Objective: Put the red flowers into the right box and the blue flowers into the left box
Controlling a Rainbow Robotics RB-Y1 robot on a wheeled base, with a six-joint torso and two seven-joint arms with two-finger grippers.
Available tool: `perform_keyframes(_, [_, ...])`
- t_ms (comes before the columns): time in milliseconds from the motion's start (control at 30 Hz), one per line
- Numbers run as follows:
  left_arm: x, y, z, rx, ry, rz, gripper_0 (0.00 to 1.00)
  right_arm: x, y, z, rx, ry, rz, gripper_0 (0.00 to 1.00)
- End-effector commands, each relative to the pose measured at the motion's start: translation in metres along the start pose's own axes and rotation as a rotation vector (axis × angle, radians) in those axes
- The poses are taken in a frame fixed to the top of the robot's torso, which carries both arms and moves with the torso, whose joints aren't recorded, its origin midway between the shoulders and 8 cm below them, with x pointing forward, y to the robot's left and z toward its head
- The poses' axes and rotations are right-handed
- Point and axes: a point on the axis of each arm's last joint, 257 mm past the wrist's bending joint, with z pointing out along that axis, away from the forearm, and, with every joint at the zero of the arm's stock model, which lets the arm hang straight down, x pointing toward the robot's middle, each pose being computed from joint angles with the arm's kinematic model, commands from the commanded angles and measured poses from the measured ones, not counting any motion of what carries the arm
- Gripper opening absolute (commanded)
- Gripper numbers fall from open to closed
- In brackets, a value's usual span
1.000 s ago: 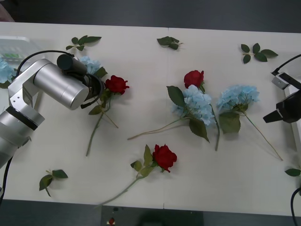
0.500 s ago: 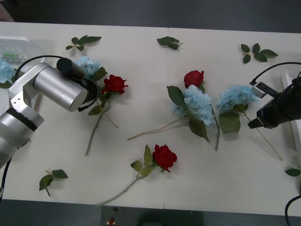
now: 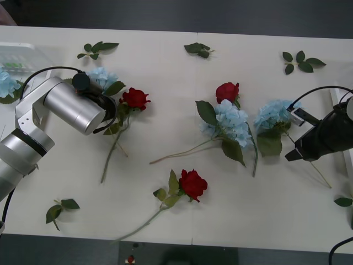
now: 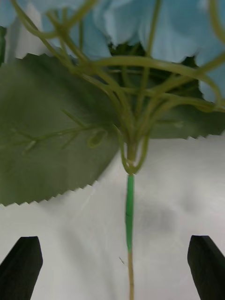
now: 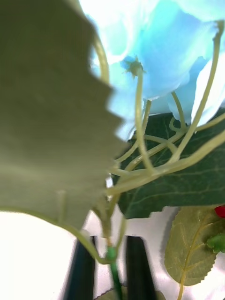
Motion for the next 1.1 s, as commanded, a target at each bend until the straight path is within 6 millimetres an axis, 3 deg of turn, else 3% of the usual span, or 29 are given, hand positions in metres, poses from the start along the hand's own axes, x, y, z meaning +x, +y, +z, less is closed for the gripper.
perform_keyframes(33, [-0.017, -0.016, -0.007, 0.027, -0.033, -0.015, 0.00, -0.013, -0.001, -0.003, 0.023, -0.031, -0.044, 0.90])
perform_keyframes(200, [-0.033, -0.016, -0.014, 0.040, -0.077, -0.001, 0.00, -0.014, -0.002, 0.001, 0.035, -0.030, -0.046, 0.90])
perform_keyframes(300, [-0.055, -0.016, -0.026, 0.058, -0.117, -0.003, 0.00, -0.013, -0.003, 0.002, 0.045, -0.025, -0.052, 0.82])
perform_keyframes(367, [-0.071, -0.017, -0.038, 0.071, -0.148, -0.004, 0.00, -0.013, -0.003, 0.004, 0.047, -0.024, -0.054, 0.58])
perform_keyframes(400, [-0.082, -0.015, -0.047, 0.074, -0.168, -0.006, 0.00, -0.013, -0.003, 0.004, 0.048, -0.024, -0.054, 0.31])
perform_keyframes(433, [-0.091, -0.015, -0.057, 0.077, -0.181, -0.007, 0.00, -0.013, -0.004, 0.003, 0.051, -0.021, -0.054, 0.10])
perform_keyframes(500, [-0.106, -0.013, -0.073, 0.076, -0.208, -0.004, 0.00, -0.013, -0.004, 0.004, 0.052, -0.022, -0.053, 0.00])
perform_keyframes(667, [-0.145, 0.005, -0.116, 0.049, -0.276, 0.008, 0.00, -0.009, -0.004, 0.005, 0.054, -0.016, -0.052, 0.00])
perform_keyframes(767, [-0.166, 0.034, -0.135, -0.013, -0.292, 0.055, 0.00, -0.008, -0.006, 0.005, 0.061, -0.011, -0.052, 0.00])
perform_keyframes(933, [-0.193, 0.103, -0.160, -0.102, -0.236, 0.163, 0.00, -0.008, -0.006, 0.004, 0.056, -0.017, -0.047, 0.00])
perform_keyframes(1100, [-0.199, 0.162, -0.172, -0.094, -0.151, 0.205, 0.00, -0.015, -0.005, -0.012, 0.026, -0.059, -0.037, 0.00])
